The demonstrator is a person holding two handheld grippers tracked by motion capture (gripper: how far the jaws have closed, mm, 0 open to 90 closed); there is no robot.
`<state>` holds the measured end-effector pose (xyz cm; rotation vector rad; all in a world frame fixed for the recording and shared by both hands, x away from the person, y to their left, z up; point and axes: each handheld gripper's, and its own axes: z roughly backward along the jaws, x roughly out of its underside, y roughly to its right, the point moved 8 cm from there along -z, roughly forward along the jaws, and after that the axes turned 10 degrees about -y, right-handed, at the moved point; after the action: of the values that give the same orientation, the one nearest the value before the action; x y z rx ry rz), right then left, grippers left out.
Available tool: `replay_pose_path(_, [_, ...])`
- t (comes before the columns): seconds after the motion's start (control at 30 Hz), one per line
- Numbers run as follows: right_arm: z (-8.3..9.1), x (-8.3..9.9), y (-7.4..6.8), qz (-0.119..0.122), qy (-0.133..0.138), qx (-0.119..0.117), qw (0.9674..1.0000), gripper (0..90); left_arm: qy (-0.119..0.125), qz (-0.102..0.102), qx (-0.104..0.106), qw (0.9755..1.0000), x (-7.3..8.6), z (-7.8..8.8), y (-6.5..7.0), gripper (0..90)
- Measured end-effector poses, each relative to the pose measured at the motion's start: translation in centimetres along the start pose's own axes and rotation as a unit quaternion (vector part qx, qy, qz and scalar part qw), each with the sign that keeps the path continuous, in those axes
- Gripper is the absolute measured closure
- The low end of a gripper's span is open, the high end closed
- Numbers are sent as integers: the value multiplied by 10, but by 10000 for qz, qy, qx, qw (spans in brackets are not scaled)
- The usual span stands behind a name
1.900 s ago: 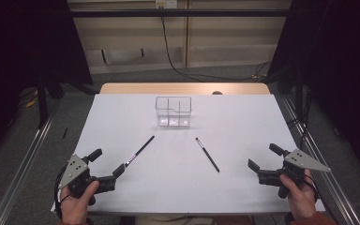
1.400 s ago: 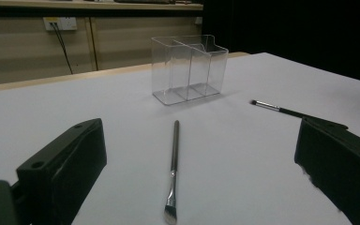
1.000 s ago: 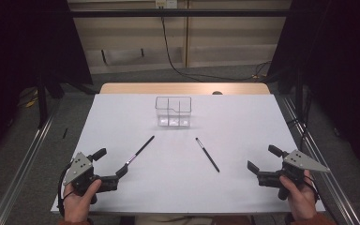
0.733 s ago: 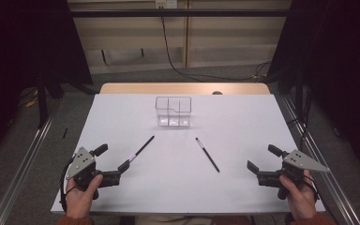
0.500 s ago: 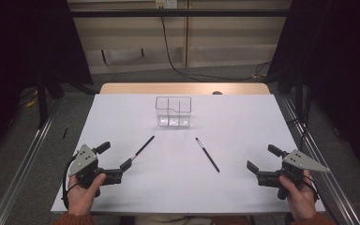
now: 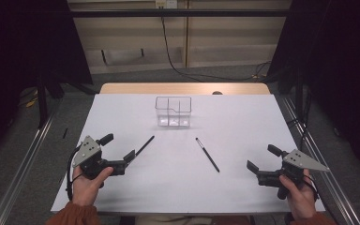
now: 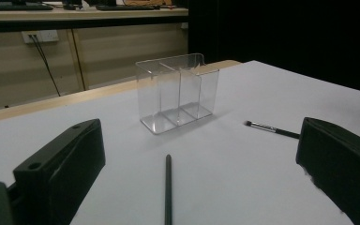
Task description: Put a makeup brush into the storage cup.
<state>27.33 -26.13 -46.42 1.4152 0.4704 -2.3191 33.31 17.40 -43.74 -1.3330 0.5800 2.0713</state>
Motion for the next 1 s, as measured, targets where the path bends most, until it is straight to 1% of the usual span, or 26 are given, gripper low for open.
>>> replay_pose_path(0.07, [0,1,-1,16,-19,-20,10000,0,17,-29,-88,10000,-3,-2,-2,23])
replay_pose_path(0.1, [0,0,-1,12,-15,-22,10000,0,30,3,-143,9999,-5,-4,-3,29])
replay_pose_path(0.17, [0,0,-1,6,-13,-23,10000,0,-4,32,-96,9999,-8,-7,-3,29])
replay_pose_path(0.23, [0,1,-1,14,-17,-25,10000,0,-39,10,-61,10000,-9,-10,-3,26])
replay_pose_path(0.3, [0,0,0,-4,3,-19,10000,0,-61,58,-43,10000,-9,-13,-3,26])
replay_pose_path(0.33, [0,0,0,-5,-2,-10,10000,0,-104,18,-35,9999,-9,-14,-3,23])
replay_pose_path(0.43, [0,0,-1,-7,0,-22,10000,0,-161,-12,9,9999,-10,-15,-1,23])
replay_pose_path(0.5, [-1,0,-1,6,-17,-55,10000,0,-166,-11,27,9999,-11,-15,-1,23])
replay_pose_path(0.57, [-1,0,-1,13,-19,-51,10000,0,-231,9,57,9997,-11,-16,-1,22])
replay_pose_path(0.63, [-1,0,-1,-2,-10,-48,10000,0,-251,-16,49,9997,-13,-17,-2,23])
replay_pose_path(0.73, [-1,0,-1,4,-11,-56,10000,0,-263,73,112,9996,-14,-21,-4,23])
replay_pose_path(0.77, [-1,0,-1,5,-14,-58,10000,0,-330,51,105,9994,-13,-23,-6,23])
replay_pose_path(0.83, [-1,0,-1,9,-20,-62,10000,0,-355,101,128,9992,-14,-25,-8,23])
replay_pose_path(1.0, [-1,1,-1,22,-26,-62,10000,0,-383,73,71,9992,-20,-31,-12,23])
